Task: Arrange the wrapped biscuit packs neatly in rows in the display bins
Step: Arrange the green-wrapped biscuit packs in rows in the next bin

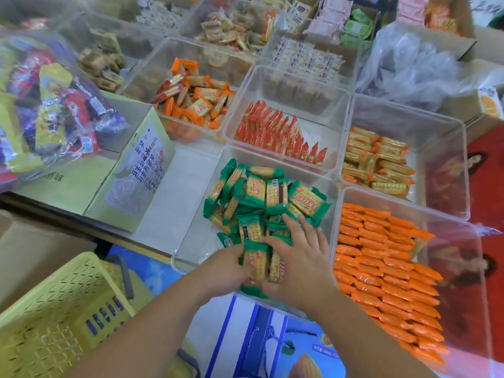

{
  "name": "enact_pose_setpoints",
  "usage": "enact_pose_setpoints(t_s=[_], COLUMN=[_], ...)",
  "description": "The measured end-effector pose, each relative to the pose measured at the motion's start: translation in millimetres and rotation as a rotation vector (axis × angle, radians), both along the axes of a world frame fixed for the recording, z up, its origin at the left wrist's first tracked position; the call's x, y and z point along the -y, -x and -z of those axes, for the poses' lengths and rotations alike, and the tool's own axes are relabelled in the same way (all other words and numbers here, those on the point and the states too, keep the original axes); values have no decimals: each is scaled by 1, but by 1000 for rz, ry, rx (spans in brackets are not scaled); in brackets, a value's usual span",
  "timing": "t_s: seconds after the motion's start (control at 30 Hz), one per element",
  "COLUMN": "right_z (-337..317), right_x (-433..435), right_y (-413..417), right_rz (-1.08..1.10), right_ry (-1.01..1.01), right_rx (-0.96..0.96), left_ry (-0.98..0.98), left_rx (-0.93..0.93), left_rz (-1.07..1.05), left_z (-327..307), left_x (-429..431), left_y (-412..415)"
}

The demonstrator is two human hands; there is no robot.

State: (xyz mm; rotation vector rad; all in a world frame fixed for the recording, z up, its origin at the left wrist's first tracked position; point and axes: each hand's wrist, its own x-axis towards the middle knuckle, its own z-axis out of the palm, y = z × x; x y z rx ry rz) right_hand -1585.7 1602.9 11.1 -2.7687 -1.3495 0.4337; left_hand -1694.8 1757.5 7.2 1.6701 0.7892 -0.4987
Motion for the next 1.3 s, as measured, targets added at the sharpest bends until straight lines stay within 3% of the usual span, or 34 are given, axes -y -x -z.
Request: enact_pose_setpoints(t_s=[0.2,0.47,0.73,0.9,1.0,1.13,1.3], right_z=[-1,13,14,8,5,-2,-7], right_x=[5,17,17,24,24,18,10], right_y=[0,3,9,10,13,13,10], right_rz=[75,-4,-27,-60,-65,-54,39], right_ry=[-12,104,92,-10,-61,-62,-160], right_rx=[-65,-31,-16,72,83,33,-229], left_ry=[88,-156,-573,-866,-865,-747,-590], left_rx=[111,228,275,69,-18,-135,-265], left_rz=[-83,-81,309,736,864,837,808], left_z=[7,-6,-2,7,11,13,16], left_x=[-6,-54,-64,-65,-61,-54,-56], left_y=[3,14,17,22,25,21,-1])
